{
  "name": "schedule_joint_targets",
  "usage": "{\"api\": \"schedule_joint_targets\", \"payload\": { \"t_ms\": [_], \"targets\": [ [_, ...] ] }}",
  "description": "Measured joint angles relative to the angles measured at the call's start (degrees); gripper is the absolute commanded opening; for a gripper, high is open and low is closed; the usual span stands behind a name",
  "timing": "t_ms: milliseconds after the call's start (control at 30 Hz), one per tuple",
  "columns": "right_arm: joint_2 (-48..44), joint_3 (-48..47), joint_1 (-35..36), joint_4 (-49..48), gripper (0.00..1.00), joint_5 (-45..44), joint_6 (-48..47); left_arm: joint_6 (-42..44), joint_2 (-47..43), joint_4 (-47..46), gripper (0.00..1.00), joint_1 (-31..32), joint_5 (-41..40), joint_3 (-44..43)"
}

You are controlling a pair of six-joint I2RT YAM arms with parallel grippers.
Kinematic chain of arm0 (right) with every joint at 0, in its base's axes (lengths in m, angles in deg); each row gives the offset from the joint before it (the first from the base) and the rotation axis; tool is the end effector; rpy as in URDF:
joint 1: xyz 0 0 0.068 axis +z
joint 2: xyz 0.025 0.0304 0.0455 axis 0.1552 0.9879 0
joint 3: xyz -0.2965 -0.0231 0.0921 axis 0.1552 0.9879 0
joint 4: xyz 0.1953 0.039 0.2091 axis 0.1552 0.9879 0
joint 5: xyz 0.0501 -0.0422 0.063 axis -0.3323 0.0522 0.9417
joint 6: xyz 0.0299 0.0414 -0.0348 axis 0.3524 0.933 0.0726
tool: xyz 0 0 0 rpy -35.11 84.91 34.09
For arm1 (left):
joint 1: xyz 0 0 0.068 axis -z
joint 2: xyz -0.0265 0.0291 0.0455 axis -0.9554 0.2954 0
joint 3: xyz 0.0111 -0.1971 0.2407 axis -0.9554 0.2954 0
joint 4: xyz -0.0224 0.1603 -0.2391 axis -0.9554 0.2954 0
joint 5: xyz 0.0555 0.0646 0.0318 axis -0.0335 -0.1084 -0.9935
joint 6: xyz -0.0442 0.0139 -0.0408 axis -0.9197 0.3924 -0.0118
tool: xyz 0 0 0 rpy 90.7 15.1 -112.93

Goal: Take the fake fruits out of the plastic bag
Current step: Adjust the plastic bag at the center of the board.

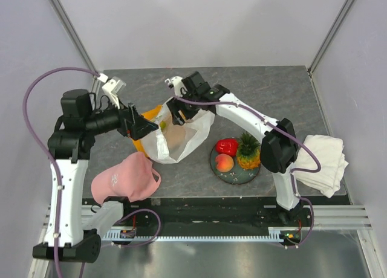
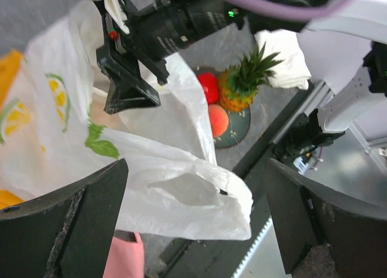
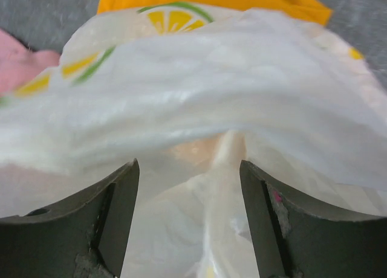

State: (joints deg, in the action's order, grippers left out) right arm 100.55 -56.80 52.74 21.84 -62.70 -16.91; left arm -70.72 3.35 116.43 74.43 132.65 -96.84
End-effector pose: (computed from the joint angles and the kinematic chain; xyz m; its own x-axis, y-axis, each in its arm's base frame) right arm 0.3712 0.3727 0.3173 -0.5099 -0.5036 -0.6974 -0.8032 0.5690 0.1764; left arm 0.1692 -0.0398 0.4738 -0.5181 -0.0121 -0.8553 0.6513 0.6425 -0.4036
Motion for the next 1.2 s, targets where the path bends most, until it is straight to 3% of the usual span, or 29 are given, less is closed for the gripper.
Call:
{"api": "schedule_joint_targets", "payload": {
  "t_ms": [233,500,633,933,1200],
  "targets": [
    [-0.1,-1.9,-2.4,-1.3,0.75,1.6,3.4,-0.4,-5.7,-0.9,0.99,2.2,-0.5,5.4],
    [-0.2,-1.4,-1.0,-2.2,0.75,3.8,5.3,-6.6,1.7,-3.9,0.99,2.2,1.8,11.9],
    [-0.2,-0.5,-0.9,-2.6,0.75,4.1,6.0,-9.7,4.2,-6.4,0.99,2.5,5.5,11.9],
    [-0.2,-0.2,-0.8,-3.1,0.75,4.4,6.6,-14.2,8.5,-7.7,0.85,3.0,15.6,7.2],
    [-0.2,-0.2,-0.8,-3.4,0.75,4.2,6.6,-13.0,8.4,-2.6,0.81,8.2,19.0,2.7]
  ]
}}
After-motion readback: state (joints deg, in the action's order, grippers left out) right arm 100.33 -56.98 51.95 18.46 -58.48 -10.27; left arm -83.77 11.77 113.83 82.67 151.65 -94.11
